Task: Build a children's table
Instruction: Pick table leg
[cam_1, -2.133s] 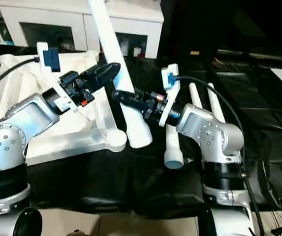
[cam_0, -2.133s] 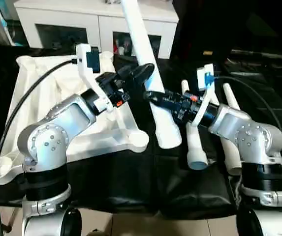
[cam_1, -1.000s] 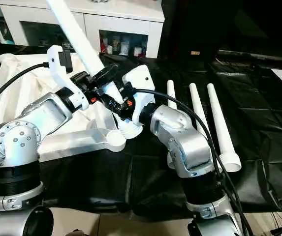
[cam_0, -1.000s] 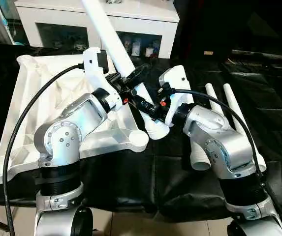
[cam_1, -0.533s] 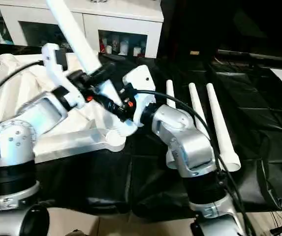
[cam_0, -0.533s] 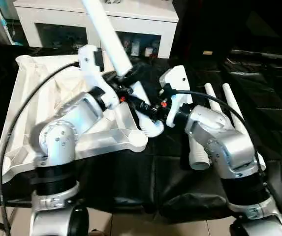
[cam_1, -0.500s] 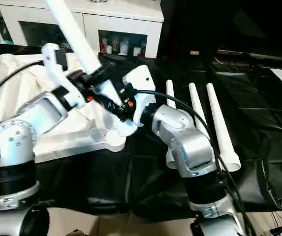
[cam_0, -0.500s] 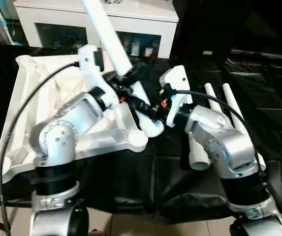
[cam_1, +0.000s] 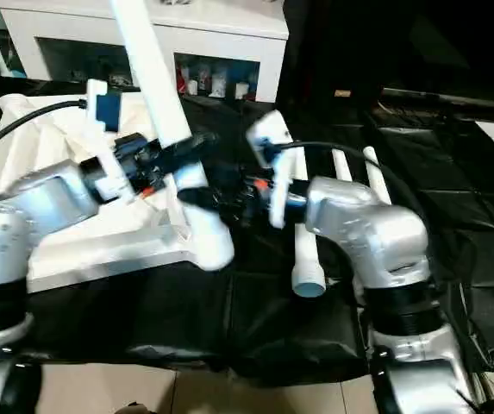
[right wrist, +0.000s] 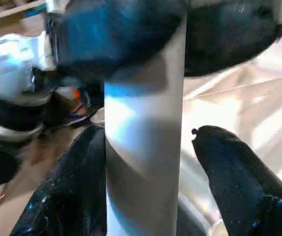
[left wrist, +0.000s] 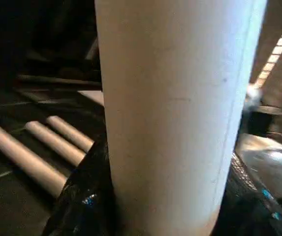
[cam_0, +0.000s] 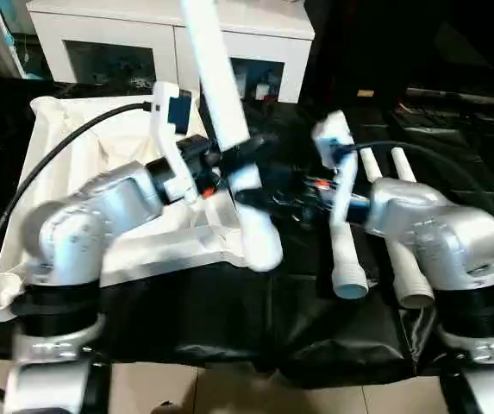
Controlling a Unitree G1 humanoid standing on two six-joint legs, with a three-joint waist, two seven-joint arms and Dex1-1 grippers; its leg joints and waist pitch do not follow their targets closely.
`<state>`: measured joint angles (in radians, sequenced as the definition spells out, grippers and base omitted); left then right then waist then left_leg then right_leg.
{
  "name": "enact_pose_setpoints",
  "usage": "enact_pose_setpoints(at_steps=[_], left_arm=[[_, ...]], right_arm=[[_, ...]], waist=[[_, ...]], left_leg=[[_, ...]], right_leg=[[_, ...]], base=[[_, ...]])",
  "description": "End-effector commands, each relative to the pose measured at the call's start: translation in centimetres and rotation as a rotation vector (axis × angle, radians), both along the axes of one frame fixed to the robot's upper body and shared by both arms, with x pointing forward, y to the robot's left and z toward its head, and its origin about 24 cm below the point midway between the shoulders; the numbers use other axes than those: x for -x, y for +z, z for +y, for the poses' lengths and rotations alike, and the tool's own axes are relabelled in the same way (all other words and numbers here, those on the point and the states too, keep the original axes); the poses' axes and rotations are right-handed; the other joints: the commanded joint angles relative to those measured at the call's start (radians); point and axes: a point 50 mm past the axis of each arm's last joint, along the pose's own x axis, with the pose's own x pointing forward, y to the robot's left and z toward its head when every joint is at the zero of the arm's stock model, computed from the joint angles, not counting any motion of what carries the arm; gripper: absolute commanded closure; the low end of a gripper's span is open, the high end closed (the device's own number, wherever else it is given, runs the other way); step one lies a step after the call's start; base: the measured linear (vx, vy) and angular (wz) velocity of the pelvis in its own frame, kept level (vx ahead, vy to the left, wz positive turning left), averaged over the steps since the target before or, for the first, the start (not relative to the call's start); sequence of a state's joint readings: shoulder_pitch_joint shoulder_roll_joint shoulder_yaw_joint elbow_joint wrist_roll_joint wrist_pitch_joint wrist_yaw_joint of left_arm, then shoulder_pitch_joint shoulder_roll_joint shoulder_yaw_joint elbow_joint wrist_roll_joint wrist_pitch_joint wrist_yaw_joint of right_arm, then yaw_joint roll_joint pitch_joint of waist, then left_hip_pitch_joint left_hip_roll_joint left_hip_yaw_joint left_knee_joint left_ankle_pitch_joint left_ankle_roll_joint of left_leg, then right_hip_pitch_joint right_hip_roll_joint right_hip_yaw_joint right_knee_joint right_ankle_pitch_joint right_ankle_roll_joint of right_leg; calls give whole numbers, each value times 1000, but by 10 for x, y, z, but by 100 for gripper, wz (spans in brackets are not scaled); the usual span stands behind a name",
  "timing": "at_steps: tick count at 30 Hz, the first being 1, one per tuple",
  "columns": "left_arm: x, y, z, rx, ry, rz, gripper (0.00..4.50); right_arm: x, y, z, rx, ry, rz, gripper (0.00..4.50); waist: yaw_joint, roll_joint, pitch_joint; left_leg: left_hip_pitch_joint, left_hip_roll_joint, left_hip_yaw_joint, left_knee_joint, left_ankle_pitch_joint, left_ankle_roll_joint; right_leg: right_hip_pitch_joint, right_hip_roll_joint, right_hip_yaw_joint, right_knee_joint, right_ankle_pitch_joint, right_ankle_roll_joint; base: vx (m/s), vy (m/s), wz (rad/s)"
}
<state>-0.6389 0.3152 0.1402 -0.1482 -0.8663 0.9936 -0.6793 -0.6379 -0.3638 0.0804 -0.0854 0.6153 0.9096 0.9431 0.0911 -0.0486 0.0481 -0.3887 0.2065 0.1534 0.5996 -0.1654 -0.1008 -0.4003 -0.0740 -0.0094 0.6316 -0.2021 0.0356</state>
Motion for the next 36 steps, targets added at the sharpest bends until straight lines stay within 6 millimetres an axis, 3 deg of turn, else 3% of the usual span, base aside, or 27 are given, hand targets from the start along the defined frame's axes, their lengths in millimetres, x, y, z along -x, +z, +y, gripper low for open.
enact_pose_setpoints(at_steps=[1, 5, 6, 11, 16, 20, 21, 24, 31, 36], left_arm=[[7, 18, -5, 41, -98, -67, 260], [7, 21, -5, 57, -131, -82, 260], [7, 21, -5, 62, -136, -83, 260], [6, 21, -6, 81, -158, -81, 261], [7, 19, -6, 86, -172, -77, 261], [6, 18, -5, 76, -167, -74, 261], [4, 17, -4, 71, -145, -78, 261], [-7, 17, -2, 85, -45, -47, 191], [-24, 8, 2, -5, 196, -10, 144], [-29, 4, -12, -30, 353, 28, 140]], right_arm=[[1, -7, -3, 55, -4, 25, 142], [7, -11, 0, 53, 46, 68, 142], [8, -11, 0, 53, 49, 74, 172], [11, -12, 4, 39, 81, 97, 204], [11, -13, 6, 34, 82, 104, 253], [10, -13, 6, 31, 64, 101, 259], [9, -13, 6, 33, 43, 87, 260], [4, -14, 7, 55, -6, 49, 260], [-12, -13, 14, 90, -213, -63, 261], [-12, -9, 26, 40, -264, -65, 261]], waist=[[4, 16, -71], [6, 14, -69], [6, 15, -69], [6, 15, -68], [7, 15, -70], [8, 16, -70], [8, 15, -71], [9, 18, -70], [8, 19, -70], [9, 19, -74]], left_leg=[[24, -3, 17, -64, -105, -28], [24, -3, 17, -66, -125, -31], [25, -3, 17, -67, -134, -33], [25, -1, 17, -69, -158, -44], [23, -1, 16, -68, -137, -45], [24, -1, 16, -68, -136, -45], [24, -1, 16, -67, -136, -46], [24, -2, 16, -68, -140, -50], [23, -1, 14, -69, -149, -73], [22, -2, 13, -66, -113, -59]], right_leg=[[54, -23, 10, -50, 71, -234], [53, -25, 10, -54, 36, -236], [52, -26, 10, -55, 20, -234], [50, -27, 10, -57, -21, -220], [51, -26, 10, -54, 11, -221], [51, -26, 9, -54, 13, -223], [51, -26, 9, -54, 16, -224], [51, -27, 10, -54, 11, -222], [50, -27, 10, -58, -16, -195], [54, -25, 9, -52, 69, -204]], base=[[0, 0, 0], [0, 0, 0], [0, 0, 0], [0, 0, 0], [0, 0, 0], [0, 0, 0], [0, 0, 0], [0, 0, 0], [0, 0, 0], [0, 0, 0]])
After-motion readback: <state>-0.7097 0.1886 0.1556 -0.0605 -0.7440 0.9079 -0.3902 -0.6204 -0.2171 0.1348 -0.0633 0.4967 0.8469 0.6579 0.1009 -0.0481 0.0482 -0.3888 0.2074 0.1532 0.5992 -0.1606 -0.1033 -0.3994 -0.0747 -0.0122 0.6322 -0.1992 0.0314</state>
